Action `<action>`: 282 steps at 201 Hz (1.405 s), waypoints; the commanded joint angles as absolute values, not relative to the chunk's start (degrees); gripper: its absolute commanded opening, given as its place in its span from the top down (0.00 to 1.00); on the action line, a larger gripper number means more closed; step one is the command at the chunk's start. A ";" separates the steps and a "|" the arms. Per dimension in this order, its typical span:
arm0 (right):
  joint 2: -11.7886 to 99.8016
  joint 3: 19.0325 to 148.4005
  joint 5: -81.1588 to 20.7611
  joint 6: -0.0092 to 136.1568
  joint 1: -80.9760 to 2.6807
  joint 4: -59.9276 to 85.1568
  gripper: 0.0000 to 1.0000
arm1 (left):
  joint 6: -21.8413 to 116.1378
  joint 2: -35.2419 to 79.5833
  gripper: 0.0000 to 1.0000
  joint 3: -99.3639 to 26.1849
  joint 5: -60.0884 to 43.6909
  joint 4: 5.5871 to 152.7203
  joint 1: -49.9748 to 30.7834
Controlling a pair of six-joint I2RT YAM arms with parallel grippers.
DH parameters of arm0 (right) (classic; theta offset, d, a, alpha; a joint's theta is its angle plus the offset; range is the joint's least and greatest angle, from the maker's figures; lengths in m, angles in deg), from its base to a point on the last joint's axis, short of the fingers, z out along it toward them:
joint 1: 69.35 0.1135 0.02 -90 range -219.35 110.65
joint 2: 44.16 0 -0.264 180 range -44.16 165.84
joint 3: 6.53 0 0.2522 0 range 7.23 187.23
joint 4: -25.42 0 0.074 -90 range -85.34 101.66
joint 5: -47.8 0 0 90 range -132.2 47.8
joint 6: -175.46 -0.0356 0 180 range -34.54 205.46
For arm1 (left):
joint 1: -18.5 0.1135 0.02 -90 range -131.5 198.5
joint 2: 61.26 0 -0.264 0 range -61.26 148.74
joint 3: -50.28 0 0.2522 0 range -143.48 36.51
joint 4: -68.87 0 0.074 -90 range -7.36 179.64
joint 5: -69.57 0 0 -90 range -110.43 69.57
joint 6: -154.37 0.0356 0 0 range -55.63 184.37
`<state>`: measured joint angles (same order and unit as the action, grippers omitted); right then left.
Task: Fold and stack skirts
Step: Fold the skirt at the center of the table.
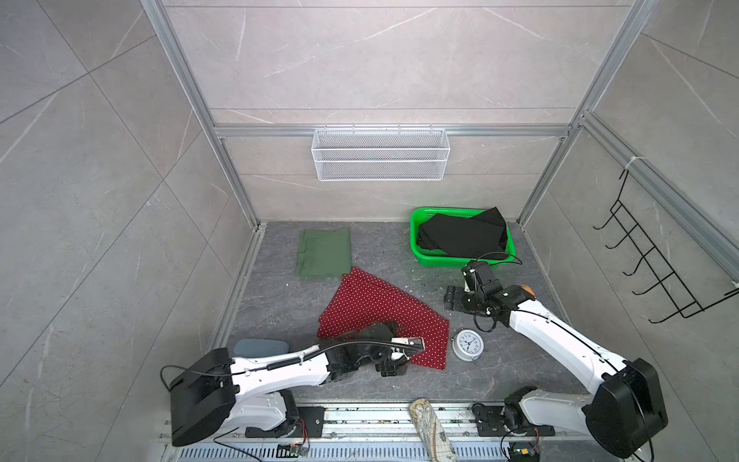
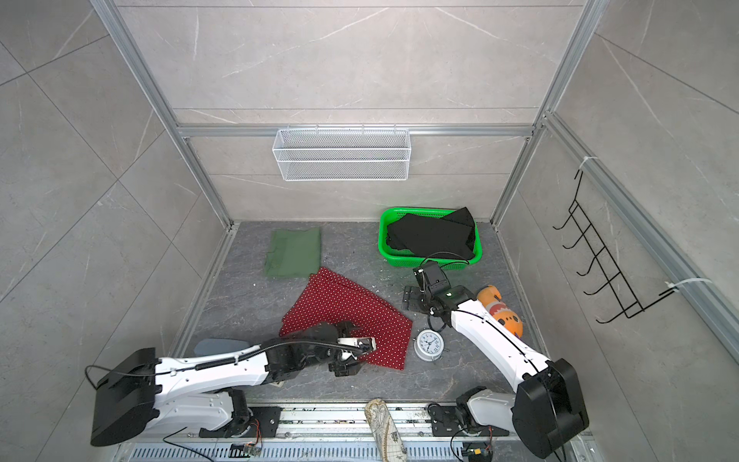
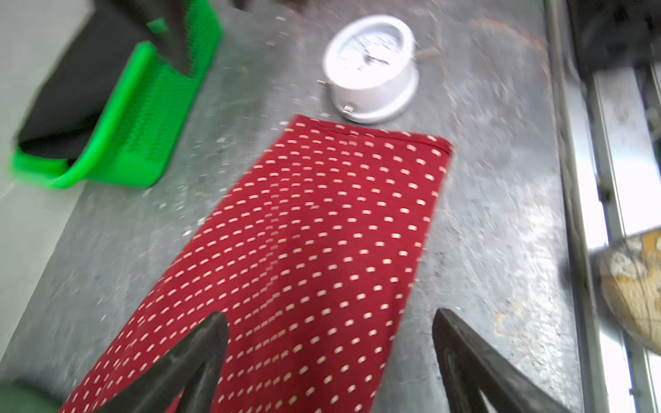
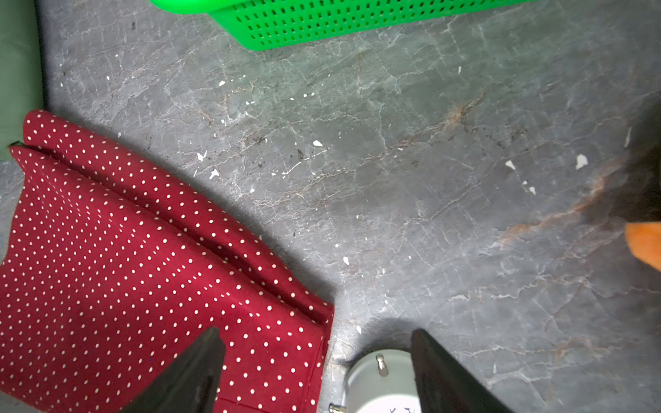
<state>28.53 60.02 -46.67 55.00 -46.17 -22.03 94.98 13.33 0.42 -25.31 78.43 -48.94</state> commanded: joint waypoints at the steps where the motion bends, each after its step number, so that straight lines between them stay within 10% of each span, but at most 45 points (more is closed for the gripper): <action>1: 28.34 61.82 -42.72 54.64 -48.17 -23.78 0.15 | 101.47 17.15 0.09 -3.64 -27.04 76.35 -51.04; 138: 28.88 60.63 -39.39 54.17 -51.86 -23.55 0.17 | 104.45 33.01 0.22 -14.59 -18.76 77.10 -54.27; 197: 29.10 59.85 -38.16 54.14 -53.20 -22.70 0.18 | 103.78 37.76 0.48 -18.10 -16.61 78.13 -54.86; 282: 29.93 58.65 -36.44 54.45 -54.51 -21.25 0.18 | 101.65 43.26 0.48 -22.00 -16.56 81.11 -54.97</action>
<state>29.20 59.50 -37.40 54.98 -54.08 -22.09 103.18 41.74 -19.25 -18.19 79.83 -54.64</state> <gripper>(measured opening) 0.818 0.524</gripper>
